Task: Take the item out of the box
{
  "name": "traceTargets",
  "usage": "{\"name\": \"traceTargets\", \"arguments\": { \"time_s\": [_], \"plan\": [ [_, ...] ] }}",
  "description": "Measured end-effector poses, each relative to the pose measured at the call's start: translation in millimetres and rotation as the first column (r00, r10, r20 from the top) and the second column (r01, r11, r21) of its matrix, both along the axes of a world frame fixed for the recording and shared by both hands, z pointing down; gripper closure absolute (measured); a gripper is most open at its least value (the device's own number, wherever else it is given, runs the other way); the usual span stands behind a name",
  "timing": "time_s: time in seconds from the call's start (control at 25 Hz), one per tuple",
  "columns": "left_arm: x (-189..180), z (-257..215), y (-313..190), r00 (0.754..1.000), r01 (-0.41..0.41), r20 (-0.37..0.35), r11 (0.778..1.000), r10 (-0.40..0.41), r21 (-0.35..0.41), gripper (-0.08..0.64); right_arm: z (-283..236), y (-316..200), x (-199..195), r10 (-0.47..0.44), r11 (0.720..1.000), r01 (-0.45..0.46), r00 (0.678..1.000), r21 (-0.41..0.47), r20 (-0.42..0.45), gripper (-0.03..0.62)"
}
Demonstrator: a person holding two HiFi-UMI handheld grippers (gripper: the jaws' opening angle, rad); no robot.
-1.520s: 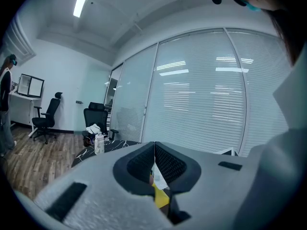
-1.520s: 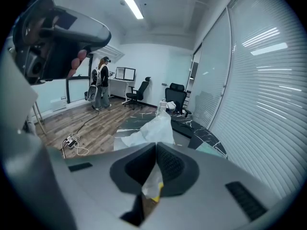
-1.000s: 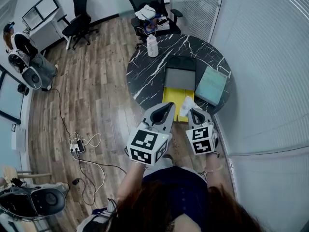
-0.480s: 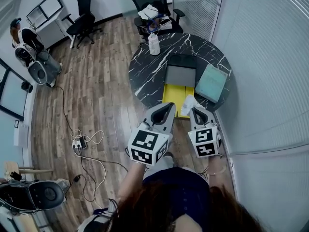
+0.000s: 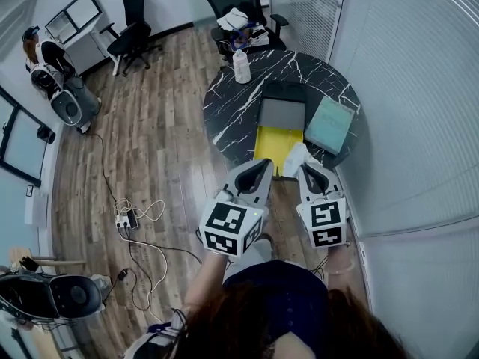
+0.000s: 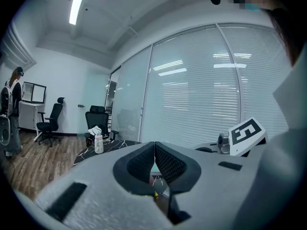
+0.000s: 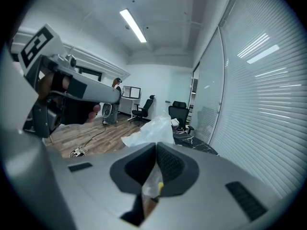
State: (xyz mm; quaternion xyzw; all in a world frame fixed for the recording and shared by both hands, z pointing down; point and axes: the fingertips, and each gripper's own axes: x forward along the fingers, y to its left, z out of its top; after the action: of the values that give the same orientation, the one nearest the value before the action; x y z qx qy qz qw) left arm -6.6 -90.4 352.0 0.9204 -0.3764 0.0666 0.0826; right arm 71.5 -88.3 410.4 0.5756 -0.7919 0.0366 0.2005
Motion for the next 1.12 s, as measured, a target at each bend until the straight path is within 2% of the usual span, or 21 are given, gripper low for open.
{"name": "traceTargets", "arguments": {
  "time_s": [0.52,1.12],
  "plan": [
    [1.2,-5.2,34.1,1.0,0.001,-0.004,1.0,-0.001,0.018,0.532,-35.9,41.4,1.1,-0.009,0.995,0.005,0.999,0.1,0.04,0.565],
    [1.5,-4.1,72.6,1.0,0.015,0.0,1.0,-0.015,0.024,0.532,-58.5,88.2,-5.5,-0.051,0.988,0.041,0.997,0.152,0.059,0.565]
  ]
}}
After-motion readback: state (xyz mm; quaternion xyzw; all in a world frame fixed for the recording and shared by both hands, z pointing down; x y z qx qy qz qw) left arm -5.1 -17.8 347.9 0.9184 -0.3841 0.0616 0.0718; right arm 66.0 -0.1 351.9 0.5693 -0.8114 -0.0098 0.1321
